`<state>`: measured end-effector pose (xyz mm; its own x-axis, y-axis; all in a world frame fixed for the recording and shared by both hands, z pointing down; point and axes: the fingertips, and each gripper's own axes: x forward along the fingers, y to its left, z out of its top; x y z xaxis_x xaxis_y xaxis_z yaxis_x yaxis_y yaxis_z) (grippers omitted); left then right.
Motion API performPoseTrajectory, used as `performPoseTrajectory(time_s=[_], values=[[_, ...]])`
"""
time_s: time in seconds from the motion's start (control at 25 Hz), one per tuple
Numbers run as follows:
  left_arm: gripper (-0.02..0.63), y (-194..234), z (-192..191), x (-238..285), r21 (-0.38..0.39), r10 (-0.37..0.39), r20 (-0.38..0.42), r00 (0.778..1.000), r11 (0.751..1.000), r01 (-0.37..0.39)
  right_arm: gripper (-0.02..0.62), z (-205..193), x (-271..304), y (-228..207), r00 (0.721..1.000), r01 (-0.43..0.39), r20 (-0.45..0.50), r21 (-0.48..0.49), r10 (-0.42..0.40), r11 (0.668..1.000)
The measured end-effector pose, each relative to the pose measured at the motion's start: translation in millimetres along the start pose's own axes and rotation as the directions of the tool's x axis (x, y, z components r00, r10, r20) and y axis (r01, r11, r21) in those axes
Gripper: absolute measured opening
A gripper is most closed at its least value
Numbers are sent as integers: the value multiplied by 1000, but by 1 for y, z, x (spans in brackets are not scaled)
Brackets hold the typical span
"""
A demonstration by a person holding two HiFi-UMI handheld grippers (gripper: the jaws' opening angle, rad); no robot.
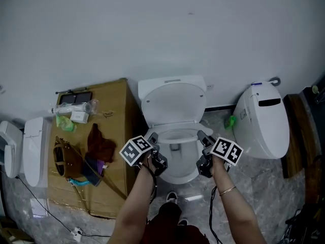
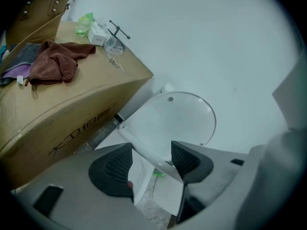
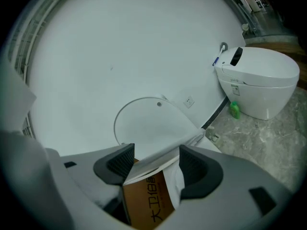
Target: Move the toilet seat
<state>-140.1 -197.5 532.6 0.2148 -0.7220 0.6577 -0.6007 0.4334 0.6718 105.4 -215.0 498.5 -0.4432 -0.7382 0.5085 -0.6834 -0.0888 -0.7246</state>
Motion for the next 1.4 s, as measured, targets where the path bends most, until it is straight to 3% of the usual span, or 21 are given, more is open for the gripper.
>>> performPoseTrajectory(time_s=[0.44, 0.8, 0.96, 1.4], values=[[245, -23, 33, 11, -115, 5, 77, 997, 993, 4, 282, 33, 18, 24, 997, -54, 53, 43, 52, 998], [255, -42, 59, 20, -195, -35, 183, 982, 978, 72, 282, 58, 32, 42, 985, -140, 106, 30, 136, 990], [261, -51, 69, 25, -207, -66, 221, 973, 972, 113, 282, 71, 39, 49, 974, -190, 137, 46, 182, 981], [285, -65, 94, 39, -200, -142, 318, 937, 957, 212, 281, 90, 64, 63, 957, -230, 189, 39, 219, 972]])
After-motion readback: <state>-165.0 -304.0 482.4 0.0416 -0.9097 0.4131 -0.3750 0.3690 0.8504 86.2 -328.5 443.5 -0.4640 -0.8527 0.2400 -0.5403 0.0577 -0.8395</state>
